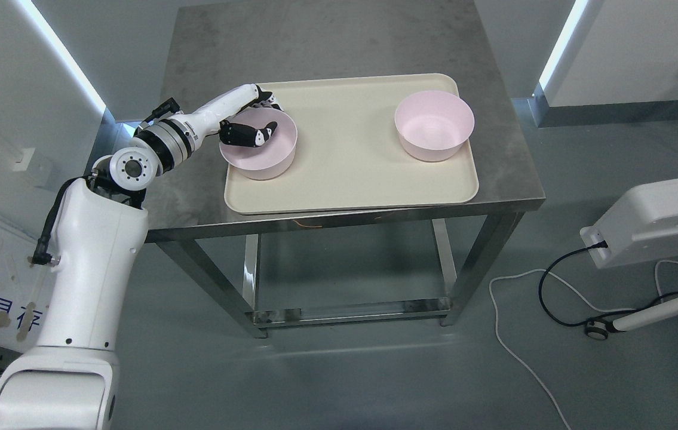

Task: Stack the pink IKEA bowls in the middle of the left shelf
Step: 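Grasp the rim of the pink bowl with the left hand and lift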

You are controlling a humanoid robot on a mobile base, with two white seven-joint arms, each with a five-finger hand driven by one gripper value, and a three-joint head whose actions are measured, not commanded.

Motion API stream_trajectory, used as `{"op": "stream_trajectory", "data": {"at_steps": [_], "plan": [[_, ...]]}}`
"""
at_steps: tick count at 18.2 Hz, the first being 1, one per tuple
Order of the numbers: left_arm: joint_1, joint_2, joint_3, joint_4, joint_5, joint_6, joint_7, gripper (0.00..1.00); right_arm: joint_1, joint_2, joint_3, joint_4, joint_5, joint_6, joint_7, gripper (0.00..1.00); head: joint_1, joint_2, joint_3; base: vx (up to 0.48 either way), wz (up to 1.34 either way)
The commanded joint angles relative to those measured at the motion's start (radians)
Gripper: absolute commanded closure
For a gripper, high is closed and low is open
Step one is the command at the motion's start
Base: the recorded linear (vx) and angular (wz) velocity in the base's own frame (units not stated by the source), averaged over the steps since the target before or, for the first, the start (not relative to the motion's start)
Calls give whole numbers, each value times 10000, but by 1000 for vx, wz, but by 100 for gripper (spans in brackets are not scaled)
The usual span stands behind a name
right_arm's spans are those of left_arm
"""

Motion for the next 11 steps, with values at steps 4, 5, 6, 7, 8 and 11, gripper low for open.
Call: {"op": "stream_trajectory", "data": {"at_steps": [4,5,6,7,8,11], "plan": [[-696,-701,1174,-39,37,-331,62,100,-4,-174,0,0,-2,-5,0,0,0,0,0,0,0],[-773,-839,1190,-100,37,-331,47,100,11,-174,0,0,-2,-5,0,0,0,0,0,0,0],[-850,-946,1190,-253,52,-331,32,100,-4,-174,0,0,-2,-5,0,0,0,0,0,0,0],[-866,-1054,1190,-467,52,-316,32,100,-4,-174,0,0,-2,-5,0,0,0,0,0,0,0],[-881,-1298,1190,-758,52,-300,-120,100,-4,-174,0,0,-2,-5,0,0,0,0,0,0,0],[-942,-2476,1007,-1541,37,-208,-857,100,-4,-174,0,0,-2,-5,0,0,0,0,0,0,0]]}}
